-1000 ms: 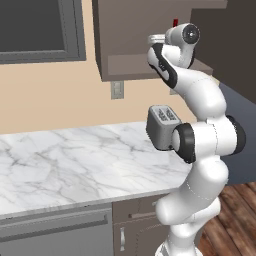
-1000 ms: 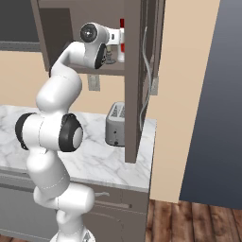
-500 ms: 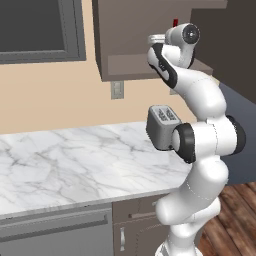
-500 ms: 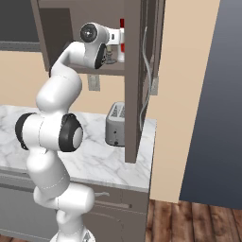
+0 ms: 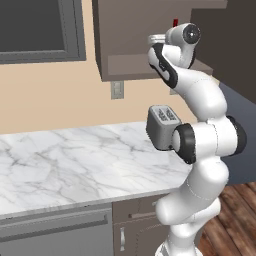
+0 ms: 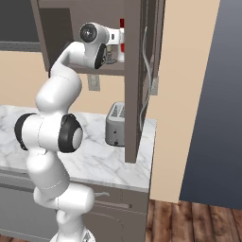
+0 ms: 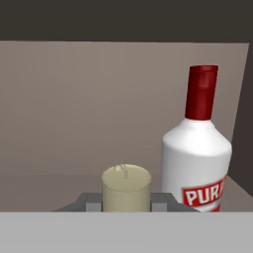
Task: Get the candle and the liquor from the cabinet and move them to the dining counter.
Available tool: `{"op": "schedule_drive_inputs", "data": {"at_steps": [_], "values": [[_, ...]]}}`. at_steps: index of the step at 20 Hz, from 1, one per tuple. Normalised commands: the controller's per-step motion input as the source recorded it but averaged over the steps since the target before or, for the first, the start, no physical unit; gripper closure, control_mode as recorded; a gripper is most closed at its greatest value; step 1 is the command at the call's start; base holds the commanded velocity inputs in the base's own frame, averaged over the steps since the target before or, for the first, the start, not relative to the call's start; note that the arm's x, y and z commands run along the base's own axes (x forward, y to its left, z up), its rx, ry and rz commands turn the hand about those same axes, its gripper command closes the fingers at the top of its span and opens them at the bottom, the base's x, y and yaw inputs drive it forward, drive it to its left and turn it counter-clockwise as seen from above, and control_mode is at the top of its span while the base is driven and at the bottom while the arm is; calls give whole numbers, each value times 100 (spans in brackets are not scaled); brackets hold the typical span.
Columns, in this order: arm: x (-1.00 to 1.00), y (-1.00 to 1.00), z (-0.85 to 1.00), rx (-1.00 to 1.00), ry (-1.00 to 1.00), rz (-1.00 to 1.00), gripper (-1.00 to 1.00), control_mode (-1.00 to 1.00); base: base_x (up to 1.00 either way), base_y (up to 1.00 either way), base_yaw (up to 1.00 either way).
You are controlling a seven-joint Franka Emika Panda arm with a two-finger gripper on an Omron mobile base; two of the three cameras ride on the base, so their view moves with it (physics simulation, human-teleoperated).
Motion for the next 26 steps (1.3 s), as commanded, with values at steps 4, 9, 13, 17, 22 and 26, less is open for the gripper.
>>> {"op": "schedule_drive_inputs", "data": {"at_steps": [4,9,13,17,22,26], "values": [[-30,-2,0,0,0,0,100,-100,0,0,0],[-70,-4,0,0,0,0,100,-100,0,0,0],[-99,-1,0,0,0,0,100,-100,0,0,0],[-100,0,0,0,0,0,100,-100,0,0,0],[-100,0,0,0,0,0,100,-100,0,0,0],[-100,0,-9,1,0,0,100,-100,0,0,0]]}}
